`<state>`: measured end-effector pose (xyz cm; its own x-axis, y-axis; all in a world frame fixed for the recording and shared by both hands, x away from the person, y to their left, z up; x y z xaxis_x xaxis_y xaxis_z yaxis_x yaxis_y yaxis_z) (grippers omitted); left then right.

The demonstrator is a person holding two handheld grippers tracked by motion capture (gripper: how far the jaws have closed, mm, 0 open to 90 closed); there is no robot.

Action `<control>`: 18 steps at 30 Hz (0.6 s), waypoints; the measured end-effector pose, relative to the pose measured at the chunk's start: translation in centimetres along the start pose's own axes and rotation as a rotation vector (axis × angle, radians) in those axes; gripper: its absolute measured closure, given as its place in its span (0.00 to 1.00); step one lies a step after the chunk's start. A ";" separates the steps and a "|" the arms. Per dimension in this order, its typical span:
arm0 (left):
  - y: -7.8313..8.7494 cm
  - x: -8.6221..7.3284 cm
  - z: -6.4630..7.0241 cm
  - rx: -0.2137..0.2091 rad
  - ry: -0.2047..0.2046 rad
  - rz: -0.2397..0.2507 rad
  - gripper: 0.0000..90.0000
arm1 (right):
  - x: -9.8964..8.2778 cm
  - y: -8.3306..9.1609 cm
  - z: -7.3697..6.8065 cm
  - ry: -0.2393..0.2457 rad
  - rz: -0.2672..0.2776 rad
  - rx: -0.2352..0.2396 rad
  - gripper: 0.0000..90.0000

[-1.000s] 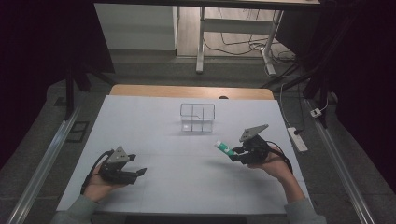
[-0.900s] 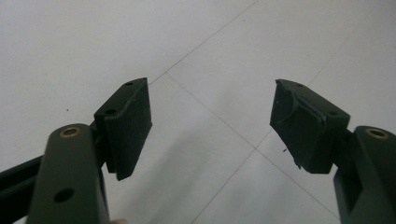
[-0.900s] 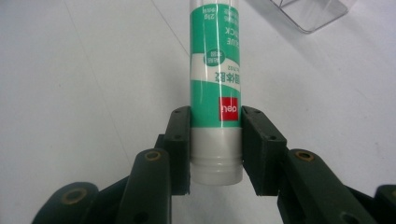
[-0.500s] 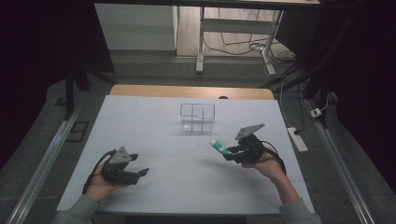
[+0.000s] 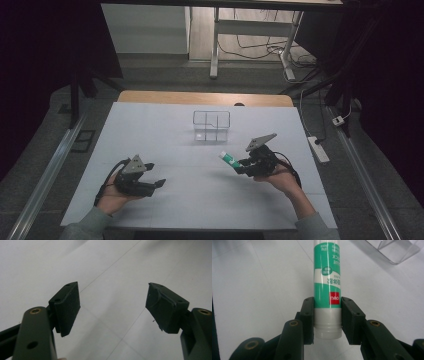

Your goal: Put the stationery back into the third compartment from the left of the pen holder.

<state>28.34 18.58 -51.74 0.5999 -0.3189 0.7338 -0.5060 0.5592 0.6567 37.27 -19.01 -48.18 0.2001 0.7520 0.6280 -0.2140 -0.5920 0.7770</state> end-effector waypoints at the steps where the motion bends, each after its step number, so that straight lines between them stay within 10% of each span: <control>1: -0.1 0.2 0.2 -0.002 -0.007 0.001 0.30 | 0.1 -0.1 -0.1 0.003 0.000 0.003 0.72; 18: -2.1 2.6 2.6 -0.004 -0.123 -0.009 0.29 | 1.0 -1.7 -0.7 -0.004 -0.030 0.042 0.72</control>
<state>29.35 14.53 -50.78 0.5236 -0.4151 0.7440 -0.4985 0.5588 0.6627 37.16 -17.06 -48.90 0.2095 0.7683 0.6049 -0.1673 -0.5813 0.7963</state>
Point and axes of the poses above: each handheld gripper's, and its own axes: y roughly backward along the jaws, x roughly out of its top, z roughly to its right, the point moved 2 cm from there along -y, roughly forward along the jaws, and after that the axes turned 12 degrees about y, right-handed, at the moved point
